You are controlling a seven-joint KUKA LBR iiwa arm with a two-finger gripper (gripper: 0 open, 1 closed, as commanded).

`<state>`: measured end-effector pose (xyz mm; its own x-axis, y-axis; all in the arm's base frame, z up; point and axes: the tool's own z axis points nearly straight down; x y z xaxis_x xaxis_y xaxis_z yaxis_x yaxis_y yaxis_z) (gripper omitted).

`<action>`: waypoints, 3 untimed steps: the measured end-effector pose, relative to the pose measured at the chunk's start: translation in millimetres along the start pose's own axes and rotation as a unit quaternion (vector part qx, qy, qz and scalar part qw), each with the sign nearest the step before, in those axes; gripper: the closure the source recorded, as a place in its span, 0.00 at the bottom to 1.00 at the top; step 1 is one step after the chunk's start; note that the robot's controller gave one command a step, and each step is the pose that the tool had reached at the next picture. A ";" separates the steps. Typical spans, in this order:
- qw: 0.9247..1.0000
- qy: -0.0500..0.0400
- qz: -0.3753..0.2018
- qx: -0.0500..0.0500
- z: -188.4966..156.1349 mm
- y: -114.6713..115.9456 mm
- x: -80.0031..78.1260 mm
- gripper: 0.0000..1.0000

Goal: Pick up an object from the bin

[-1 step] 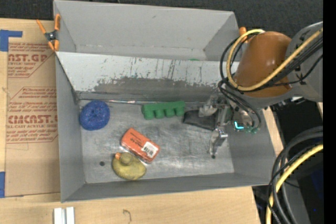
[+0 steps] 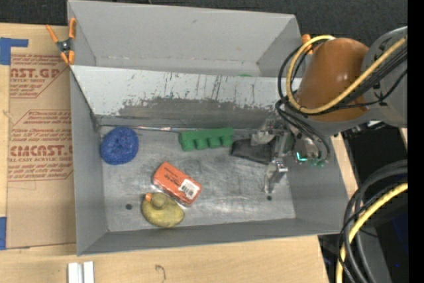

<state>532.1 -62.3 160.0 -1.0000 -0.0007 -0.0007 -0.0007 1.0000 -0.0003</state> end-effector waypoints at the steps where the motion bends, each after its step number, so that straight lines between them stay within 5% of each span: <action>1: 1.000 -0.005 -0.029 0.000 32.2 -24.8 -24.6 0.00; 2: 1.000 0.000 -0.003 0.000 71.9 -37.2 -33.5 0.00; 3: 0.999 -0.001 0.052 0.000 78.9 -8.4 -44.0 1.00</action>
Offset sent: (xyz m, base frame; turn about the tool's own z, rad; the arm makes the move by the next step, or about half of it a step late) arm 0.0399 -0.0388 -0.0900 0.0531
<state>576.1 -70.7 81.2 -0.9947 0.1026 -0.0032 0.1026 0.9947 0.0005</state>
